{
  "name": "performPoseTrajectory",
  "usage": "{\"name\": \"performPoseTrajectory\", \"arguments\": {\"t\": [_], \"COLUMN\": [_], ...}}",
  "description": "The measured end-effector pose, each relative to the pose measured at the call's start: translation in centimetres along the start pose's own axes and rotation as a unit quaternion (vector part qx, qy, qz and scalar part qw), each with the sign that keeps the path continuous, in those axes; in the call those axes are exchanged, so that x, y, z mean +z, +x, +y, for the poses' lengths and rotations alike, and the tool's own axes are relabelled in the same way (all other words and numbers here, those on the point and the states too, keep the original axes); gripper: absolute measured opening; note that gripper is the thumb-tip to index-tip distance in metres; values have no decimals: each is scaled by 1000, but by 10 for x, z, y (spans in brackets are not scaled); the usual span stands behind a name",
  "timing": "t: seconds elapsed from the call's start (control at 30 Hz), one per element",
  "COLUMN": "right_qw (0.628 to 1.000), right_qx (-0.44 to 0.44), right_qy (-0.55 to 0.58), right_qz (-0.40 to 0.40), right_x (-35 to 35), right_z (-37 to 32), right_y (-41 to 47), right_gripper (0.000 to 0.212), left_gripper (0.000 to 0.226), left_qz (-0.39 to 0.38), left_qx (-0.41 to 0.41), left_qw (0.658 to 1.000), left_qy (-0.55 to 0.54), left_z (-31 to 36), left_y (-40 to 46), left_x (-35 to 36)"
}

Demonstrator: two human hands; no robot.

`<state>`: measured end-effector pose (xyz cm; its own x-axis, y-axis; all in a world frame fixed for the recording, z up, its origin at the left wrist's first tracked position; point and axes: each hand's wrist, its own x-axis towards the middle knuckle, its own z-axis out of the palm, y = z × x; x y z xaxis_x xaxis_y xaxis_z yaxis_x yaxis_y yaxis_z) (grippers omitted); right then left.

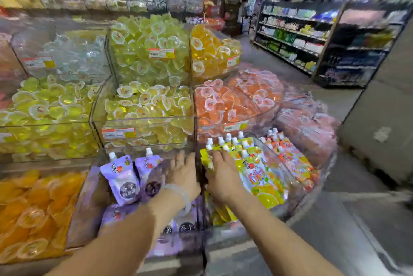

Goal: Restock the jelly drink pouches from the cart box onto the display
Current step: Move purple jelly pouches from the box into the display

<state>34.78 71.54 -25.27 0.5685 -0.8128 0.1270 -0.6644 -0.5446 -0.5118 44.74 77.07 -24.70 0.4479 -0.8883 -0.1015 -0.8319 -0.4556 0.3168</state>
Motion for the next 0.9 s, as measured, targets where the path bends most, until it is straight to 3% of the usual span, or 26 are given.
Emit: {"name": "performPoseTrajectory", "arguments": {"t": [0.27,0.4,0.7,0.9], "right_qw": [982,959,883,853], "right_qx": [142,246,455,509], "right_qy": [-109,-138,-110,-94], "right_qz": [53,35,46,60], "right_x": [-120,-165,-241,-279], "right_z": [147,216,347,444], "right_y": [-126,-203,-334,-364], "right_gripper": [57,57,58,62], "left_gripper": [71,62,64,63], "left_qz": [-12,-42,-135,-161], "left_qx": [189,262,405,479], "left_qw": [979,957,886,841], "left_qy": [70,116,180,193], "left_z": [189,278,447,559], "left_y": [-67,-110,-168,-167], "left_x": [54,95,174,230]}}
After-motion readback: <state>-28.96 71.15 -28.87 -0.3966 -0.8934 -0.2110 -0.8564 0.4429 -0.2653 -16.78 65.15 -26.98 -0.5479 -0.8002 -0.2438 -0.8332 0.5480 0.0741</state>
